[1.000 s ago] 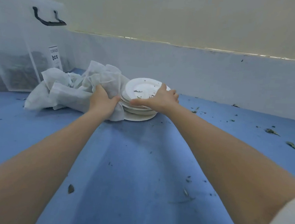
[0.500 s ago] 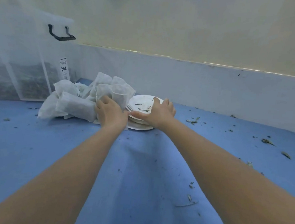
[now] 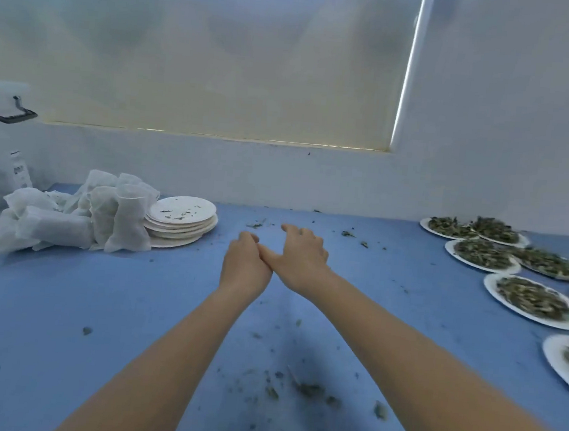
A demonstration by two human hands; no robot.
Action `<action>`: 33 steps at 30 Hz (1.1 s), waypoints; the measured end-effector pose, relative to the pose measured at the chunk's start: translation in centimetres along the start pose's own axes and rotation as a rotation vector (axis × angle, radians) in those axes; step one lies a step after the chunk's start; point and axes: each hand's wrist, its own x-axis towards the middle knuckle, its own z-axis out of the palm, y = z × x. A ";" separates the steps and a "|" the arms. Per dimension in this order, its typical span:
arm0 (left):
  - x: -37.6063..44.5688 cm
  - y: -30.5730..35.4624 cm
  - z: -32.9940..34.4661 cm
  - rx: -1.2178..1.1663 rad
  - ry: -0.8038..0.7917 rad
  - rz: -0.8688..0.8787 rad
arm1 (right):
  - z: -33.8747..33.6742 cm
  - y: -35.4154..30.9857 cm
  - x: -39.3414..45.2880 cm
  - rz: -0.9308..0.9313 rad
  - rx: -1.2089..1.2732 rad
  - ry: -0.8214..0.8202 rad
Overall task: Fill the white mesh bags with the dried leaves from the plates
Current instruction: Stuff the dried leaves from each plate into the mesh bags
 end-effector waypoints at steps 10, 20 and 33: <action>-11.1 14.1 13.1 -0.082 -0.381 0.257 | -11.0 16.0 -11.2 0.339 -0.146 0.107; -17.6 22.7 24.5 0.073 -0.601 0.208 | -18.3 28.6 -17.7 0.735 -0.183 0.110; -18.0 23.1 29.2 0.130 -0.622 0.071 | -17.8 34.3 -16.9 1.021 -0.026 0.052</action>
